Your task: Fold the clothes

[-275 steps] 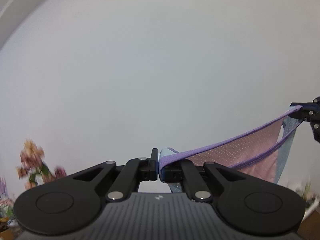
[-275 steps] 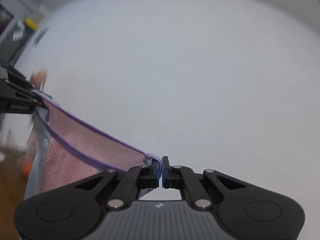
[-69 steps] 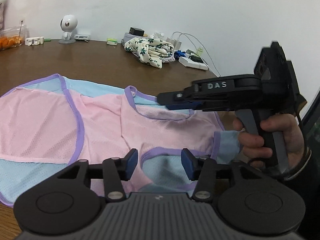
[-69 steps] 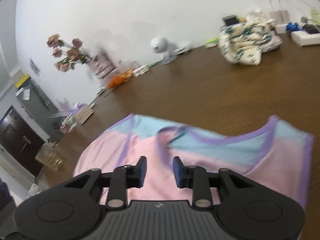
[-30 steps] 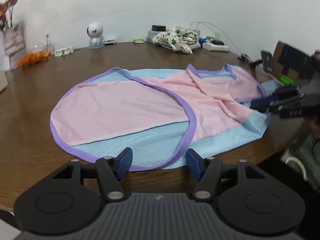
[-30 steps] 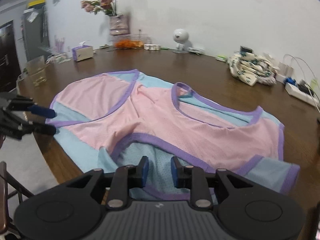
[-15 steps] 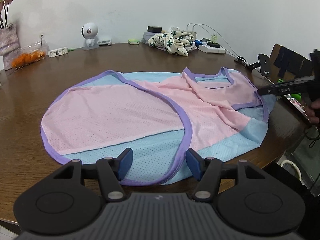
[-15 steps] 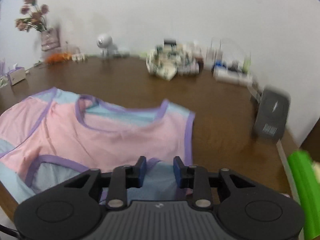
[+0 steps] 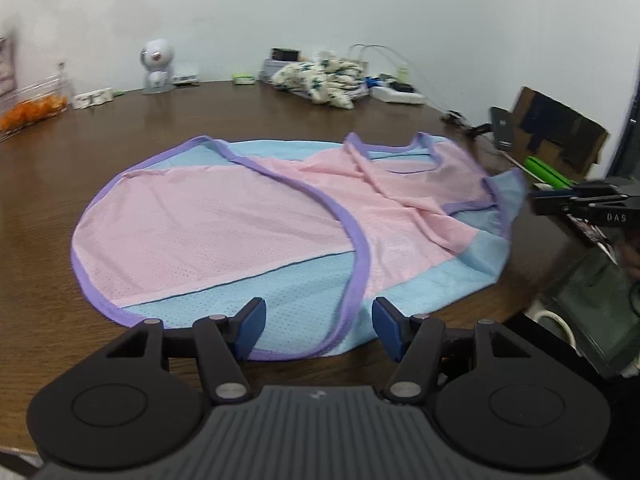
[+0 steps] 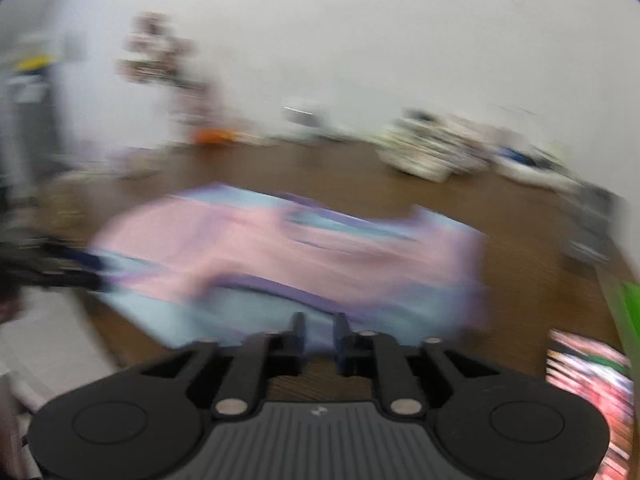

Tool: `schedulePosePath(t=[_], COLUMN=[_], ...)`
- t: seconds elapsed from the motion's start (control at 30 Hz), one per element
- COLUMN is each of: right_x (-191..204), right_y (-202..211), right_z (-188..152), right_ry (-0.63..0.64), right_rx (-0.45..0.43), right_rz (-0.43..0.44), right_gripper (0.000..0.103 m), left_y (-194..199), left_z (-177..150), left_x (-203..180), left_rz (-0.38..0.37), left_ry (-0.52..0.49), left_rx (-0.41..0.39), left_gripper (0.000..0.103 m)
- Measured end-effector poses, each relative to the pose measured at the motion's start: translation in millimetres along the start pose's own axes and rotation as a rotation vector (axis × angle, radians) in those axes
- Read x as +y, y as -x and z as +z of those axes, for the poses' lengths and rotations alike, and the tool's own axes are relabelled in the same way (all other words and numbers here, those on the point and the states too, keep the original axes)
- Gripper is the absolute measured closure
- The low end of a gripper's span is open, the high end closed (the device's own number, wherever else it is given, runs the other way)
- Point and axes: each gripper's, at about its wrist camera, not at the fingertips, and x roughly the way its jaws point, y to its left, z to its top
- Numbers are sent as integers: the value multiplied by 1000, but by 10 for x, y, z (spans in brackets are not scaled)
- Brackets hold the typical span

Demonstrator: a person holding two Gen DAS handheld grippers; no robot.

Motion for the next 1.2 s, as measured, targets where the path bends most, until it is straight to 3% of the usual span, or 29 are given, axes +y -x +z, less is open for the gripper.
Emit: schedulePosePath(t=[0.13,0.17,0.2,0.23,0.27,0.37,0.5,0.57,0.63,0.7,0.77,0.83,0.87,0.9,1.03,1.13,1.17,1.2], right_x=[294,311,298,273,249,176,-17,-161,-336,-465,-591,-739,-817,-886,-991,-802,-735,-677], right_y=[-388,-466,-497,-512,-527,-571,-689,-887,-1207,-1428,-1292,-986,-834,-684,-384,-376,-381,-382], right_z=[90,106,126,148,170,237,449,620,764,844,871,860,838,790,531,376,338,306], right_ry=[154,167,158,141,124,72,-6,-25,-72,-94,-82,-70,-55,-30,36,110,148,182], right_rx=[40,61,67,67,67,68,62,80,130,169,145,92,72,68,152,195,195,191], right_rz=[119,154,171,183,194,229,268,242,167,49,12,24,30,38,58,125,139,150], right_gripper=[67,68,76,96,100,101,101,101,95,90,89,66,62,61,61,65,65,72], left_y=[0,-12,-26,-41,-56,-34,-176,-265,-394,-604,-665,-506,-414,-344,-313,-460,-500,-530], left_z=[-39,-45,-41,-29,-17,63,460,673,872,972,973,882,828,772,618,595,590,584], left_x=[15,15,17,24,30,89,342,480,619,738,824,898,920,929,857,757,737,723], left_rz=[-68,-81,-88,-90,-93,-114,-112,-110,-90,-7,45,28,12,3,27,26,30,45], left_ry=[-53,-69,-84,-96,-109,-122,-121,-121,-113,-87,-63,-11,16,33,19,-19,-32,-46], left_rx=[6,9,10,15,19,-4,-36,-49,-50,-13,15,-11,-29,-39,1,52,64,72], left_gripper=[44,53,76,86,95,100,100,100,98,96,93,78,59,47,47,48,51,59])
